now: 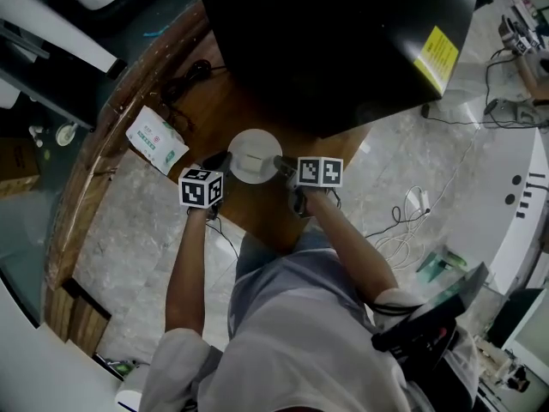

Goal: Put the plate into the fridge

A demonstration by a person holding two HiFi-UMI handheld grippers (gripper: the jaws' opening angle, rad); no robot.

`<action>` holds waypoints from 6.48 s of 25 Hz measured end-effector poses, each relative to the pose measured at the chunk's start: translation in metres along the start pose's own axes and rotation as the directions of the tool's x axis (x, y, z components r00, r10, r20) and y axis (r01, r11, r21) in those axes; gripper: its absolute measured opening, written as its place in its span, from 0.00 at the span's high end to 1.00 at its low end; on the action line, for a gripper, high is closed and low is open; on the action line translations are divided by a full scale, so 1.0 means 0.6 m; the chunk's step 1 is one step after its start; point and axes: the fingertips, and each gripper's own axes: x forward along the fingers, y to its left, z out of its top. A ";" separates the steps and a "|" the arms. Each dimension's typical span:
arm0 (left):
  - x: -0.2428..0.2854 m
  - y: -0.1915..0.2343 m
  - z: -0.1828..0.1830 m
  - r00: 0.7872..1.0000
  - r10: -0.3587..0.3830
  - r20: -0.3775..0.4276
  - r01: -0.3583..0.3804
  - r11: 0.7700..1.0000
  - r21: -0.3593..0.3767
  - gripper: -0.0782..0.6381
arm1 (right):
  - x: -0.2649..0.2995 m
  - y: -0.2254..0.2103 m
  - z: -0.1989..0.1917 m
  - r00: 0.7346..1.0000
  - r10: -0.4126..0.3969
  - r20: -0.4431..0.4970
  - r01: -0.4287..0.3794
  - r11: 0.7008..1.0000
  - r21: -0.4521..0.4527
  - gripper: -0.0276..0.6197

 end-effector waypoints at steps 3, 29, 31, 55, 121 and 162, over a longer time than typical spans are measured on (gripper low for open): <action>0.000 0.000 -0.002 1.000 0.010 0.003 -0.010 1.000 0.007 0.86 | 0.002 0.000 0.001 0.999 0.035 0.009 -0.036 0.997 0.064 0.86; 0.006 0.021 -0.009 0.997 0.061 0.049 -0.065 0.995 0.077 0.86 | 0.034 0.038 -0.036 0.959 0.283 0.006 -0.276 0.930 0.241 0.92; 0.005 0.019 -0.011 0.996 0.059 0.069 -0.064 0.995 0.075 0.86 | 0.029 0.033 -0.039 0.960 0.278 0.013 -0.273 0.931 0.243 0.92; 0.073 -0.489 0.055 0.960 0.012 0.279 -0.066 0.980 0.187 0.86 | -0.411 -0.163 -0.004 0.931 0.364 -0.005 -0.356 0.913 0.200 0.92; 0.388 -1.205 0.708 0.730 0.093 0.678 -0.289 0.940 0.182 0.86 | -1.049 -0.378 0.829 0.799 0.602 -0.019 -0.601 0.799 0.024 0.92; 0.458 -1.075 1.009 0.523 0.364 0.770 -0.615 0.788 0.045 0.86 | -0.887 -0.198 1.055 0.687 0.662 -0.299 -0.634 0.747 0.199 0.87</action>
